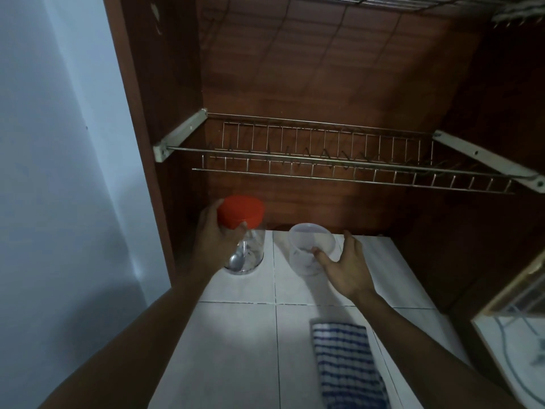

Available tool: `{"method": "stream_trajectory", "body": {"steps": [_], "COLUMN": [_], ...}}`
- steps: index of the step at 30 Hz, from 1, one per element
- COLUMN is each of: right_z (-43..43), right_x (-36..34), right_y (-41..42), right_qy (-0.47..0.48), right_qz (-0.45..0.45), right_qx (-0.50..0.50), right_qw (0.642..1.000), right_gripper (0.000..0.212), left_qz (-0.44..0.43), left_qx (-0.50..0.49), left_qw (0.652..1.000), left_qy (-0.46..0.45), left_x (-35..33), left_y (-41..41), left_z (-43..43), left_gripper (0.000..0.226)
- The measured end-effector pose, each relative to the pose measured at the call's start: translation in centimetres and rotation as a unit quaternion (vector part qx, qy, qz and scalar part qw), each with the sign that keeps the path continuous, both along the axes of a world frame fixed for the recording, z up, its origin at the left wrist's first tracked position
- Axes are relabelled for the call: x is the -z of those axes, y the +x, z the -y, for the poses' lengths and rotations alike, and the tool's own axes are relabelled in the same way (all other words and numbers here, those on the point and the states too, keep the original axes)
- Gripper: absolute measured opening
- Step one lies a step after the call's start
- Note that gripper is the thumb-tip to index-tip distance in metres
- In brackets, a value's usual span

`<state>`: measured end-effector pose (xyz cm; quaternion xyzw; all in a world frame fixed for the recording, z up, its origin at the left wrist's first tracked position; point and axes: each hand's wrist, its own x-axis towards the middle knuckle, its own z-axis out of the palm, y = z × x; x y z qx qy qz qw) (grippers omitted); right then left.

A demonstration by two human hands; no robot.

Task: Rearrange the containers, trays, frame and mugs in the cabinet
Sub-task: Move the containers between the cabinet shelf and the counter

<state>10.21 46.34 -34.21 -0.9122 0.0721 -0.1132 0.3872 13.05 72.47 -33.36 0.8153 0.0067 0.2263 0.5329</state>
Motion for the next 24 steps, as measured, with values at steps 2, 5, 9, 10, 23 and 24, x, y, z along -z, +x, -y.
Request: {"method": "stream_trajectory", "body": {"steps": [2, 5, 9, 10, 23, 24], "right_z": [0.2, 0.5, 1.0, 1.1, 1.4, 1.4], "right_x": [-0.4, -1.0, -1.6, -1.7, -1.2, -1.3], "right_y": [-0.8, -1.5, -2.2, -2.5, -6.6, -7.1], "right_qy": [-0.021, -0.068, -0.158, -0.182, -0.340, -0.341], "right_qz": [0.012, 0.046, 0.055, 0.061, 0.053, 0.051], "right_qx": [-0.013, -0.047, -0.107, -0.119, -0.182, -0.181], "right_qw": [1.000, 0.996, 0.980, 0.974, 0.921, 0.921], "right_gripper": [0.077, 0.065, 0.071, 0.074, 0.089, 0.089], "left_qz": [0.004, 0.019, 0.083, 0.092, 0.040, 0.043], "left_qx": [0.002, -0.006, -0.031, -0.031, 0.056, 0.061], "left_qw": [1.000, 0.999, 0.990, 0.987, 0.898, 0.895], "left_qy": [0.011, 0.035, 0.107, 0.126, 0.435, 0.441], "left_x": [-0.1, -0.3, -0.5, -0.7, 0.7, 0.7], "left_y": [-0.7, -2.0, -4.4, -5.0, -9.5, -10.0], "left_z": [0.1, 0.4, 1.6, 2.1, 8.3, 8.5], "left_gripper": [0.069, 0.063, 0.052, 0.054, 0.080, 0.080]}}
